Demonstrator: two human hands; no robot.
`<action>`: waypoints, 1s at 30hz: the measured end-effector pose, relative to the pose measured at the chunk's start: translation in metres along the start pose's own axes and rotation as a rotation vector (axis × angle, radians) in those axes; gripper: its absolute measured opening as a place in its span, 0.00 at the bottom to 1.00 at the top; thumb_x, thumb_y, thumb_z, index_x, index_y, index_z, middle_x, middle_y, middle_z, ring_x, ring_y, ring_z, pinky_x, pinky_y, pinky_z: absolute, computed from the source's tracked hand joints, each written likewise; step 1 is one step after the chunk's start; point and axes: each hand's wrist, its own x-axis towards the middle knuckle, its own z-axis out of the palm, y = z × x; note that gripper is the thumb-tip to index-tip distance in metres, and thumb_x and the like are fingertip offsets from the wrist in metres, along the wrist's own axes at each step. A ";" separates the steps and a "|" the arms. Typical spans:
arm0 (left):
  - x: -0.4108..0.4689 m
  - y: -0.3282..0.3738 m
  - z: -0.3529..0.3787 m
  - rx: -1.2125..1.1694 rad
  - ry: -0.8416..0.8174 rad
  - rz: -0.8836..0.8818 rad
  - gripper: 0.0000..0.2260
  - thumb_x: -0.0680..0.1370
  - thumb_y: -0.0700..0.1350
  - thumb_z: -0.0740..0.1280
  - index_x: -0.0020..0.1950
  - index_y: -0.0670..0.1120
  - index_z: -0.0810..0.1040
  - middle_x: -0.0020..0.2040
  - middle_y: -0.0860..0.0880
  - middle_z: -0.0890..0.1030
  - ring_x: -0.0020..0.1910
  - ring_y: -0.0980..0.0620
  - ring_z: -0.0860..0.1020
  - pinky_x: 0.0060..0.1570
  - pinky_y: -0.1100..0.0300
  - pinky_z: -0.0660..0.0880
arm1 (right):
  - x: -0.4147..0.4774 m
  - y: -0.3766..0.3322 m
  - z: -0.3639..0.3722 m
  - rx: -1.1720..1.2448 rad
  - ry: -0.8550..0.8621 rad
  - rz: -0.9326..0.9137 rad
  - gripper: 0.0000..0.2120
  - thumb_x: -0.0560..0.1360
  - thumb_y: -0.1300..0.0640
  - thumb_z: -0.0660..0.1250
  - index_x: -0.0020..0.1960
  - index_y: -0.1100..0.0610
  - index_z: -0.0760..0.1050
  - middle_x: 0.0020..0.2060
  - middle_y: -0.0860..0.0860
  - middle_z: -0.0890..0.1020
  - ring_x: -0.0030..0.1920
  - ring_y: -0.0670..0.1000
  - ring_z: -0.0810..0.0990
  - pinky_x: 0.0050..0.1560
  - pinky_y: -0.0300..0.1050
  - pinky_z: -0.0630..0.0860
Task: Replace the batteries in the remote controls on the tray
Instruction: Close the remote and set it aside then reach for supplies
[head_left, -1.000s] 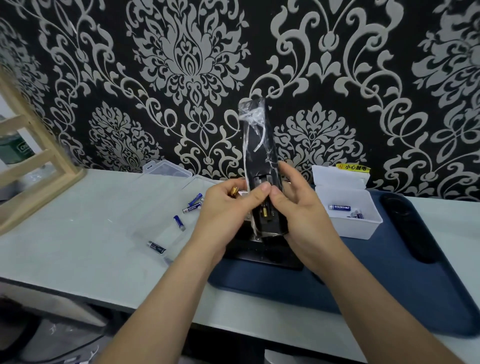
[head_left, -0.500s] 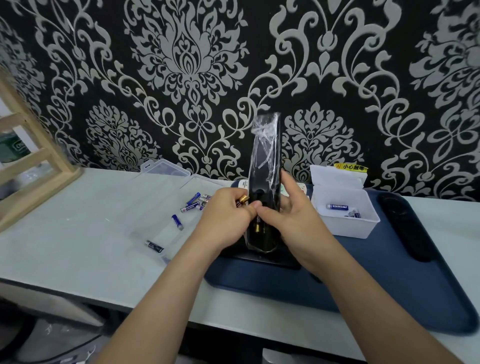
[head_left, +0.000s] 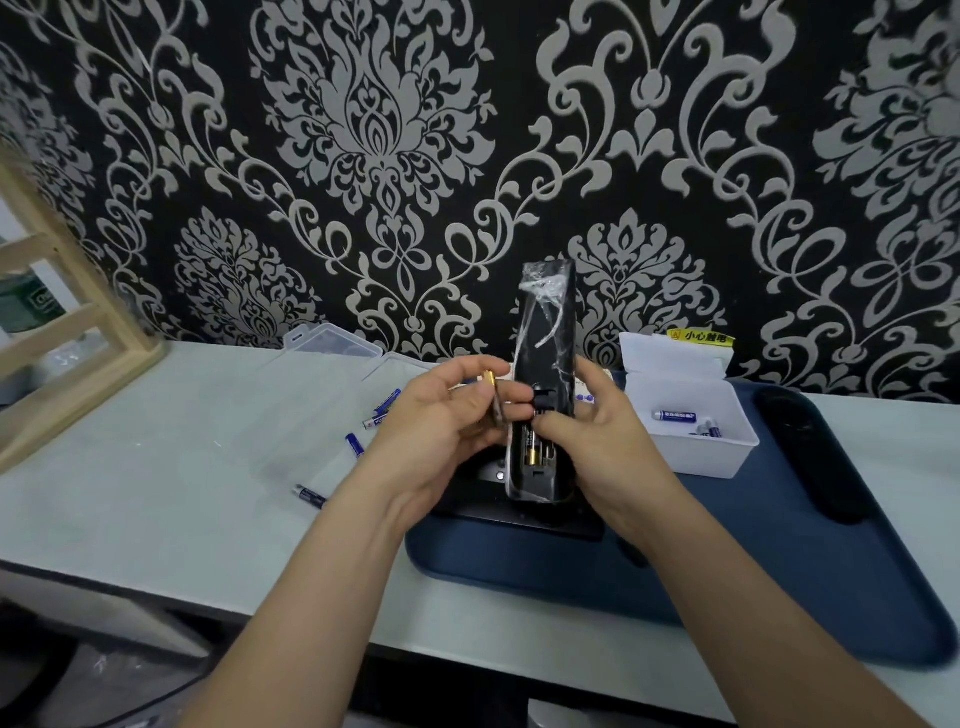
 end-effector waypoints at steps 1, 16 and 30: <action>-0.001 0.000 0.002 -0.014 -0.004 0.011 0.08 0.82 0.37 0.58 0.51 0.46 0.75 0.46 0.47 0.85 0.45 0.52 0.83 0.47 0.61 0.76 | 0.000 -0.001 -0.001 0.026 0.007 0.003 0.23 0.76 0.73 0.62 0.61 0.49 0.74 0.50 0.57 0.85 0.48 0.52 0.84 0.48 0.45 0.80; -0.003 -0.009 0.028 0.352 0.227 0.454 0.11 0.68 0.34 0.76 0.40 0.50 0.82 0.34 0.55 0.83 0.35 0.60 0.80 0.40 0.68 0.76 | -0.001 -0.009 0.001 0.428 0.001 0.091 0.13 0.84 0.59 0.55 0.49 0.50 0.77 0.45 0.49 0.87 0.49 0.48 0.85 0.52 0.45 0.80; 0.004 -0.028 0.026 1.074 0.272 0.912 0.09 0.74 0.48 0.71 0.52 0.48 0.85 0.45 0.49 0.77 0.44 0.48 0.73 0.44 0.56 0.72 | -0.004 -0.009 -0.002 0.465 0.073 0.086 0.15 0.85 0.59 0.54 0.49 0.47 0.76 0.44 0.48 0.87 0.45 0.47 0.86 0.41 0.40 0.81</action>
